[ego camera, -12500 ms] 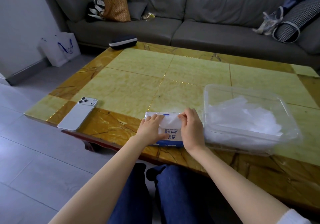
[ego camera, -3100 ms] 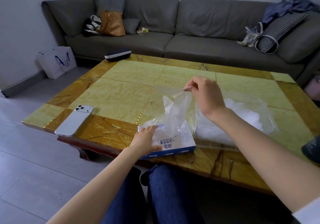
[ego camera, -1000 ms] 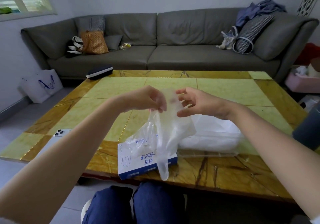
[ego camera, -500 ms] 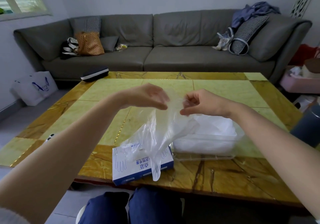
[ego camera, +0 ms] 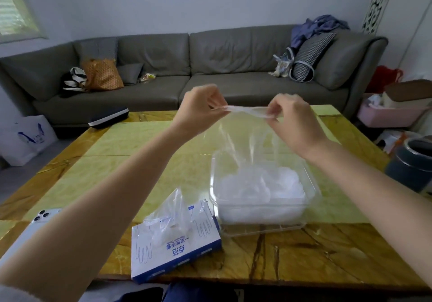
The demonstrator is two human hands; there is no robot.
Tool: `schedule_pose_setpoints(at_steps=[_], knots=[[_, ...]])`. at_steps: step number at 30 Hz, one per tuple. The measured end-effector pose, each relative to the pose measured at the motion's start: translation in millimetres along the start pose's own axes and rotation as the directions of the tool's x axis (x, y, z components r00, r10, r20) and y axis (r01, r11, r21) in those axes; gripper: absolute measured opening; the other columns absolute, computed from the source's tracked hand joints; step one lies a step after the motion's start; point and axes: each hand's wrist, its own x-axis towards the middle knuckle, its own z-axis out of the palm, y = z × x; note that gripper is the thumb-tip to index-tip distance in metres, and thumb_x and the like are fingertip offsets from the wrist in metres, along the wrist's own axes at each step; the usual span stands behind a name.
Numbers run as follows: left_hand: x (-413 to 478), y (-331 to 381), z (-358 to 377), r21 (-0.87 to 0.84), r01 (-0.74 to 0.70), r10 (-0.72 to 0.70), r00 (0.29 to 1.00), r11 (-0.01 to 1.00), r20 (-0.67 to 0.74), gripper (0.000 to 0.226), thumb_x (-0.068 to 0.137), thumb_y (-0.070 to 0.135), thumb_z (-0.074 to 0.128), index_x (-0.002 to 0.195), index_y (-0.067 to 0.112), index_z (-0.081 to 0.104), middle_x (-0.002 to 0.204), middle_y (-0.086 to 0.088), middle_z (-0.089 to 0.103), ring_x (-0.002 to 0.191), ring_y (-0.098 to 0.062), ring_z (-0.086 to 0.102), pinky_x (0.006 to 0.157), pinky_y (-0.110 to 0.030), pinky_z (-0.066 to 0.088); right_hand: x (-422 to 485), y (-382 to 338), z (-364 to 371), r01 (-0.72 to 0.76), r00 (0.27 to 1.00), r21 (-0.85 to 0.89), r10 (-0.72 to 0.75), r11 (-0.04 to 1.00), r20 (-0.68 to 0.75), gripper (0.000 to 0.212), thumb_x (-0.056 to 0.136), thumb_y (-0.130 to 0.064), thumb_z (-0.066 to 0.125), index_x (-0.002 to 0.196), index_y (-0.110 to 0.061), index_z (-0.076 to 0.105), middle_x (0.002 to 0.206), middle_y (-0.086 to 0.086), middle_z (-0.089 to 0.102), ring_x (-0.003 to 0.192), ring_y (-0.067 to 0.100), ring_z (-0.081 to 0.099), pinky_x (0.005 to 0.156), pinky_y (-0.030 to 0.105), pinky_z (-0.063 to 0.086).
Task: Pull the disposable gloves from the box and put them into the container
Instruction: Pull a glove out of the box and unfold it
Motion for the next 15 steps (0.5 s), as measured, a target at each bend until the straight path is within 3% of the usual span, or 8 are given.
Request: schedule_pose_setpoints(at_steps=[2,5,8,10,12,15], knots=[[-0.6,5.1,-2.7,-0.050,-0.069,0.066,0.995,0.996,-0.069,0.012,0.078,0.007,0.073,0.077,0.009,0.060,0.084,0.002,0.066,0.078,-0.006,0.061,0.080,-0.020,0.050,-2.1,-1.6,-4.5,0.188,0.960,-0.105,-0.206,0.976,-0.192,0.011,0.078,0.005,0.061,0.080,-0.004,0.055,0.079,0.010,0.055,0.080,0.029,0.052,0.072,0.025,0.033],[-10.9,-2.4,2.2,0.029,-0.190,0.191,0.979,0.981,-0.071,0.020,0.076,0.002,0.070,0.074,0.015,0.056,0.090,0.004,0.062,0.087,-0.012,0.059,0.085,-0.027,0.049,-15.7,-0.7,-5.3,0.329,0.903,-0.225,-0.375,0.917,-0.210,0.006,0.080,0.002,0.056,0.078,-0.003,0.054,0.076,0.011,0.053,0.070,0.027,0.051,0.065,0.029,0.038],[-29.4,-26.0,17.7,0.119,-0.226,0.214,0.971,0.967,0.102,0.024,0.078,0.009,0.070,0.072,0.023,0.051,0.098,0.001,0.062,0.099,-0.018,0.054,0.090,-0.031,0.045,-40.8,6.5,4.0,0.430,0.899,-0.207,-0.437,0.879,0.013,0.017,0.071,0.010,0.063,0.080,-0.005,0.061,0.078,0.008,0.056,0.068,0.023,0.055,0.060,0.027,0.043],[-41.0,-43.9,30.8,0.227,-0.260,0.200,0.945,0.938,0.257,0.019,0.081,0.014,0.069,0.074,0.023,0.053,0.104,0.000,0.061,0.104,-0.017,0.051,0.095,-0.034,0.042,-57.9,10.2,12.5,0.463,0.874,-0.136,-0.425,0.876,0.236,0.022,0.071,0.008,0.066,0.085,-0.008,0.065,0.084,0.004,0.059,0.068,0.018,0.059,0.061,0.017,0.041],[-50.0,-56.8,43.9,0.340,-0.344,0.198,0.896,0.875,0.398,0.014,0.085,0.017,0.065,0.078,0.023,0.053,0.111,0.004,0.058,0.107,-0.013,0.046,0.099,-0.033,0.038,-68.3,11.3,22.9,0.405,0.826,-0.074,-0.331,0.911,0.456,0.023,0.081,0.005,0.061,0.097,-0.011,0.064,0.096,0.000,0.057,0.076,0.013,0.059,0.062,0.010,0.034],[-59.5,-65.2,65.9,0.397,-0.423,0.160,0.822,0.814,0.547,0.009,0.088,0.017,0.057,0.086,0.025,0.053,0.119,0.007,0.052,0.114,-0.010,0.039,0.103,-0.027,0.030,-74.4,20.1,44.4,0.262,0.781,-0.062,-0.174,0.963,0.600,0.030,0.092,0.000,0.046,0.114,-0.017,0.056,0.111,-0.003,0.049,0.088,0.015,0.054,0.062,0.019,0.029]])
